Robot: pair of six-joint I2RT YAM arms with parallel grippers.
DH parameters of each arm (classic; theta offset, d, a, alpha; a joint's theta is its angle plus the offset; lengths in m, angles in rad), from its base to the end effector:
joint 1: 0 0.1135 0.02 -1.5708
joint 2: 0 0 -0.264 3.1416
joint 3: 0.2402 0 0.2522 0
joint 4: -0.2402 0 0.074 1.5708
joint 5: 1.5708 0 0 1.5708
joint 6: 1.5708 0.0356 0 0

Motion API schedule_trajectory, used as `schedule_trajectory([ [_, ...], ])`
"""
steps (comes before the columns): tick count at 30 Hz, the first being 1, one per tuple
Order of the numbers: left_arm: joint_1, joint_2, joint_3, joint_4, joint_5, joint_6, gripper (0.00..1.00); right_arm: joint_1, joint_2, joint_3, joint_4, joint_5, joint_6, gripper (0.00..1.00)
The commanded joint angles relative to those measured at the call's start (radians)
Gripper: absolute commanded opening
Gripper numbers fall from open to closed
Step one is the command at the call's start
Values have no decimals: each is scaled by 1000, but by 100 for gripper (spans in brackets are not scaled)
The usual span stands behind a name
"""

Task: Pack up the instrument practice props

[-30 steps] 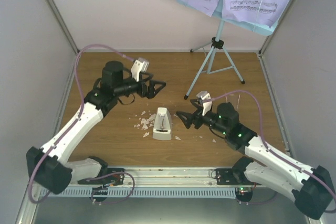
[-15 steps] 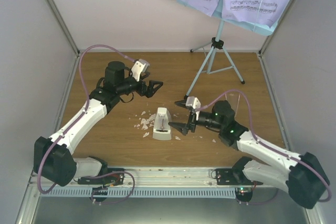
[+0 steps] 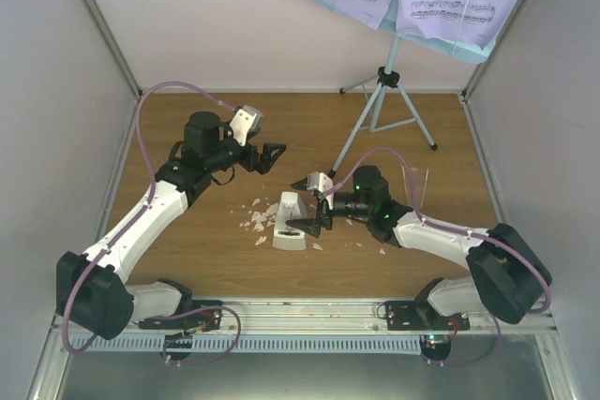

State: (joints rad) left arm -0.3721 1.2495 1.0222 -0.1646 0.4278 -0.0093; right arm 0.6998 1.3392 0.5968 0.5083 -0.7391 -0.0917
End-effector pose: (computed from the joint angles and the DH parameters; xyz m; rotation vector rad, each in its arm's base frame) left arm 0.2621 -0.1182 0.3266 0.6351 1.8808 -0.6680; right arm 0.1972 0.1974 0.2258 -1.1993 1.4457 1.0885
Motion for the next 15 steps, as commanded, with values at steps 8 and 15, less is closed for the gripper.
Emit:
schedule_trajectory([
  [8, 3, -39, -14, 26, -35, 12, 98, -6, 94, 67, -2, -31, -79, 100],
  [15, 3, -46, -14, 27, -31, 14, 96, -11, 105, 78, -50, -35, -100, 100],
])
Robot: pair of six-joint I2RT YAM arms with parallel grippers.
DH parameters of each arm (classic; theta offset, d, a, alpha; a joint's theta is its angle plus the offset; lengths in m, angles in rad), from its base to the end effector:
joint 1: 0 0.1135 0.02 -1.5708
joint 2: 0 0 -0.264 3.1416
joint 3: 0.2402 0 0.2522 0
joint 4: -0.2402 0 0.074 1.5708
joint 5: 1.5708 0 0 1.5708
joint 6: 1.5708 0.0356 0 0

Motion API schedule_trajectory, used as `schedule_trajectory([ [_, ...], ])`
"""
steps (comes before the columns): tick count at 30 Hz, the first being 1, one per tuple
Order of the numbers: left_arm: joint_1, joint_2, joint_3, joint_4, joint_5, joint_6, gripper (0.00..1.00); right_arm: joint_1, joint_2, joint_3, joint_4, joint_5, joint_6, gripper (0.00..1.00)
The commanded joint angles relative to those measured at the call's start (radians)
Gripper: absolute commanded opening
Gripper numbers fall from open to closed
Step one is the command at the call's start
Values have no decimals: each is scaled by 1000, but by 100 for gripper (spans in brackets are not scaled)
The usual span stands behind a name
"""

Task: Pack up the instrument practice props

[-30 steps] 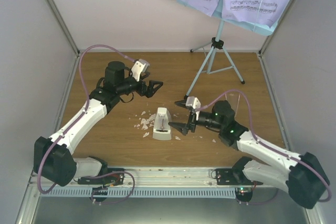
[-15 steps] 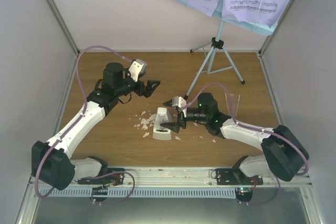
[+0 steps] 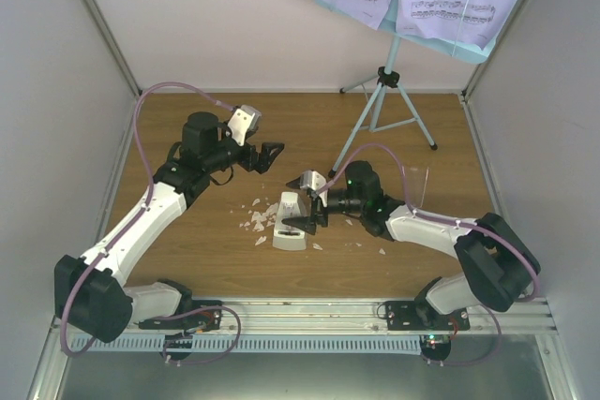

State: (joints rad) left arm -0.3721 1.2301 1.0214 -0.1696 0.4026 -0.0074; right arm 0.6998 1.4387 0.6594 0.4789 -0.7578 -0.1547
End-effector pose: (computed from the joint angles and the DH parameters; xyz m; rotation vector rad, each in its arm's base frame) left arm 0.2586 -0.1159 0.3308 0.6201 1.8715 -0.6414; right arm 0.2115 0.2100 0.2162 -1.2597 1.4576 1.0756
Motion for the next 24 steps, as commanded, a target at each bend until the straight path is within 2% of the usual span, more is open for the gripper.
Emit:
schedule_trajectory([
  [1, 3, -29, -15, 32, -4, 12, 96, -13, 6, 12, -20, -21, -35, 100],
  [18, 2, -23, -16, 33, 16, 16, 86, -59, 28, -17, 8, -35, -25, 99],
  [24, 2, -18, -15, 33, 17, 15, 84, -63, 29, -23, 17, -37, -22, 84],
])
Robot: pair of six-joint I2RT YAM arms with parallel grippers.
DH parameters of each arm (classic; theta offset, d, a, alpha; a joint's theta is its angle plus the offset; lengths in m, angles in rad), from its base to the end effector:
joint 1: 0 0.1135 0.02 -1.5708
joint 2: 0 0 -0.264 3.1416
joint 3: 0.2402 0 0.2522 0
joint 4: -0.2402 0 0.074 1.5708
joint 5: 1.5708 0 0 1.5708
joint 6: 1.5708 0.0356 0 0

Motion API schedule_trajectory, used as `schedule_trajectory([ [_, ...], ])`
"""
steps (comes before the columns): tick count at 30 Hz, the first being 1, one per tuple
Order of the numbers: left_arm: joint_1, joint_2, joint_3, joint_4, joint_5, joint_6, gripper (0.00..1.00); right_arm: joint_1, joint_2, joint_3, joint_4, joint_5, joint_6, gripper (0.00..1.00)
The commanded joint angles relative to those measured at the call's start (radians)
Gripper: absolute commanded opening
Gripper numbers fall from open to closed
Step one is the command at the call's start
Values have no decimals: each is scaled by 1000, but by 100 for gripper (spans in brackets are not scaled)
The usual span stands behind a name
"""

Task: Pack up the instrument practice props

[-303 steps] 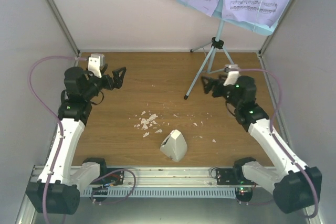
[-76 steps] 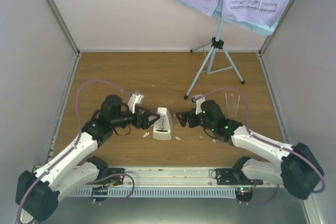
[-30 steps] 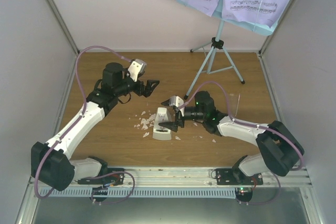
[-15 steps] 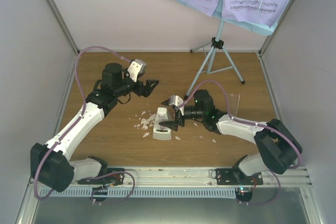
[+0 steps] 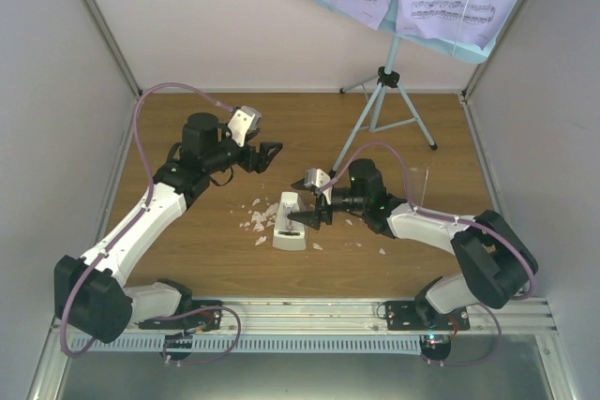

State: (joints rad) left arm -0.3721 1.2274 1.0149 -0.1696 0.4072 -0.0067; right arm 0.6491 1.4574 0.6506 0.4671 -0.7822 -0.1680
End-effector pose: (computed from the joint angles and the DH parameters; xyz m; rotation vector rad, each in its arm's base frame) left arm 0.2578 -0.1157 0.3293 0.6239 1.8741 -0.6456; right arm 0.2210 0.1992 0.2074 -1.2441 1.5004 1.0646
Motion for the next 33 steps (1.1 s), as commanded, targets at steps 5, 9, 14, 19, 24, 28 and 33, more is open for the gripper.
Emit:
schedule_trajectory([
  [5, 2, -13, -9, 33, 12, 14, 82, -19, 11, -25, 37, -16, -3, 78],
  [9, 1, -11, -7, 34, 13, 14, 82, -23, 11, -28, 45, -19, 0, 74],
  [14, 1, -10, -7, 32, 15, 14, 82, -26, 17, -25, 47, -20, 4, 72],
  [19, 1, -5, -7, 33, 17, 12, 82, -28, 27, -18, 48, -18, 6, 70],
  [24, 1, -4, -7, 31, 19, 12, 82, -29, 39, -10, 47, -16, 8, 70],
  [28, 2, -2, -7, 33, 23, 11, 81, -31, 47, -1, 47, -15, 12, 69],
  [33, 0, -2, -7, 33, 25, 10, 81, -31, 59, 10, 39, -14, 15, 69],
])
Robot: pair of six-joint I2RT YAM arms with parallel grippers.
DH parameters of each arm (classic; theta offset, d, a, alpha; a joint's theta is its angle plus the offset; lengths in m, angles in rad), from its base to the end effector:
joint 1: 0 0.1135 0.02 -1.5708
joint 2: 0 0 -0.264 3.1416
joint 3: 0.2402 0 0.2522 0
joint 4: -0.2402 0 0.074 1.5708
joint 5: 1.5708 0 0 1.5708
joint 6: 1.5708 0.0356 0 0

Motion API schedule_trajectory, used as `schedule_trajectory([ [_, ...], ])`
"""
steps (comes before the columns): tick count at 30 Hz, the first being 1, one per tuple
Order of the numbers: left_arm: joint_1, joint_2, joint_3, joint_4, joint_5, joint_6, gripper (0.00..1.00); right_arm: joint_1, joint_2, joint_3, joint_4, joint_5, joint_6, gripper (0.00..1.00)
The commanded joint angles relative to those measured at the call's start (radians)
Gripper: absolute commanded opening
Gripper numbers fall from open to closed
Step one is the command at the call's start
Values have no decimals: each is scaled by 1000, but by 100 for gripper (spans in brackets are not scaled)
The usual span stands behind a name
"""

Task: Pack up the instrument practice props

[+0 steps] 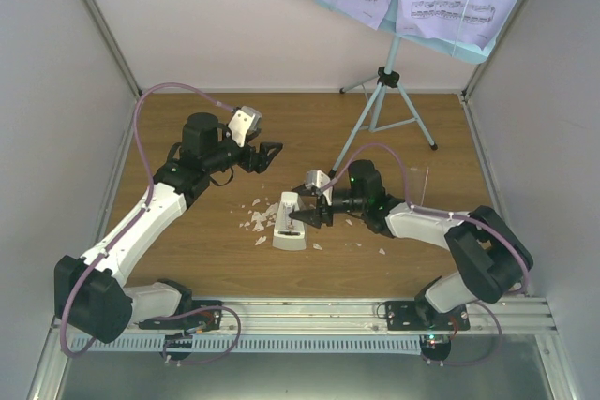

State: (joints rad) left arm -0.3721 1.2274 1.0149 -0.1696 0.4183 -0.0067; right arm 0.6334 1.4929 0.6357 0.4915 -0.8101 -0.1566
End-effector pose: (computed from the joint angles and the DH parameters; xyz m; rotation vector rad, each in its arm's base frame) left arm 0.2575 -0.1160 0.3293 0.6311 1.8717 -0.6564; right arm 0.2243 0.1967 0.1955 -1.2416 1.5298 1.0943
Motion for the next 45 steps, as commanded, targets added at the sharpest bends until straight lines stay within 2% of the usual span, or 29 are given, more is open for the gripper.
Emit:
schedule_trajectory([
  [1, -1, -2, -7, 33, 15, 10, 81, -15, 25, 28, 12, 16, 4, 69],
  [13, -1, -3, -7, 33, 19, 9, 81, -17, 48, 56, -3, 28, 12, 72],
  [20, 0, -3, -7, 33, 18, 10, 81, -17, 45, 58, -10, 31, 16, 82],
  [26, 0, -6, -7, 34, 16, 10, 82, -17, 26, 51, -13, 36, 21, 99],
  [33, 0, -17, -11, 37, -2, 10, 83, -17, -69, 22, -19, 62, 67, 100],
  [37, -6, -47, -20, 44, -46, 12, 84, -30, -194, -38, -32, 184, 148, 99],
  [39, -11, -64, -28, 49, -71, 15, 85, -69, -254, -75, -38, 269, 265, 100],
  [45, -34, -86, -39, 56, -112, 22, 85, -306, -342, -143, -126, 388, 522, 100],
])
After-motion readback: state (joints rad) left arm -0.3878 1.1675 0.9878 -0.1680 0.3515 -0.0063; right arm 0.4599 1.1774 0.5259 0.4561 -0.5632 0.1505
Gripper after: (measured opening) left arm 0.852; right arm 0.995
